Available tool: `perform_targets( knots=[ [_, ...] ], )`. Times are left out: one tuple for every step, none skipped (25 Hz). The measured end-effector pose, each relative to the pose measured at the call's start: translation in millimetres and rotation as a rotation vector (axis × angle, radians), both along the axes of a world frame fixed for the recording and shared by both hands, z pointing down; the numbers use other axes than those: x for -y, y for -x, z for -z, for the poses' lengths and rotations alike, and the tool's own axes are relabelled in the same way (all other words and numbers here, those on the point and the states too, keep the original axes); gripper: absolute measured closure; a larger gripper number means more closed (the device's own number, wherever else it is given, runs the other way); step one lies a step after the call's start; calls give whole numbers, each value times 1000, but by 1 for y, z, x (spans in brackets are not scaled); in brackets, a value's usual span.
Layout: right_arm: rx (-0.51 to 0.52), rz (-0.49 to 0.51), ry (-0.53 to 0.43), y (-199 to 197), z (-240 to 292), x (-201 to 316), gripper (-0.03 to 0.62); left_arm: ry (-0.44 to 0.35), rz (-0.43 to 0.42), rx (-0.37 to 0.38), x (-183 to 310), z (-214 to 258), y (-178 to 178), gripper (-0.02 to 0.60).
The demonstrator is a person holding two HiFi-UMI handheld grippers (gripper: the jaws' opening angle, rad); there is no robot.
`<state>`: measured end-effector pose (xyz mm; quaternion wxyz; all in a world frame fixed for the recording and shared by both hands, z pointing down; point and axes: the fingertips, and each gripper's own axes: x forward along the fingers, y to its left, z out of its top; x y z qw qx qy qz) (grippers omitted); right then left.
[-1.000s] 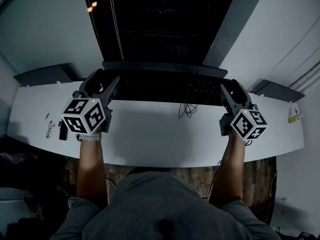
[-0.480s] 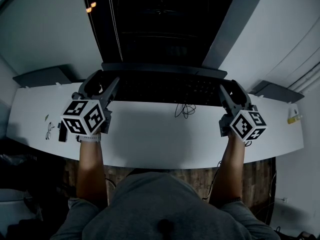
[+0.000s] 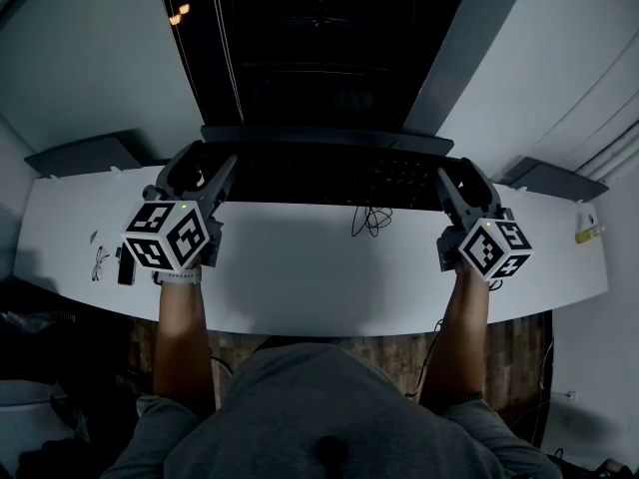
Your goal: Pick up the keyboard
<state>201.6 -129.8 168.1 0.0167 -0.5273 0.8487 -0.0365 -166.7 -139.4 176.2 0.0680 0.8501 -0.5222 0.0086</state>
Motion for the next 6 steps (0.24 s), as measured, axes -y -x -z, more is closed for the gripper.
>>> perform_targets(
  knots=[
    [2,-1,1,-1,-1,0,324,0,-1,1,1,0,-1,299],
    [4,-1,2,-1,-2,1,324,0,-1,2,1,-1,-1,299],
    [5,-1,4,-1,-3,1,324,1,-1,4,2,-1,-1,299],
    [7,-2,5,-1,-3,1,324,1,-1,5,2,-1,-2,299],
    [8,-3,7,-2,-4,2,324,2,-1,7,3,-1,-2,299],
    [9,-3,8,-2,-5,2,324,3,-1,7,4,-1,-2,299]
  ],
)
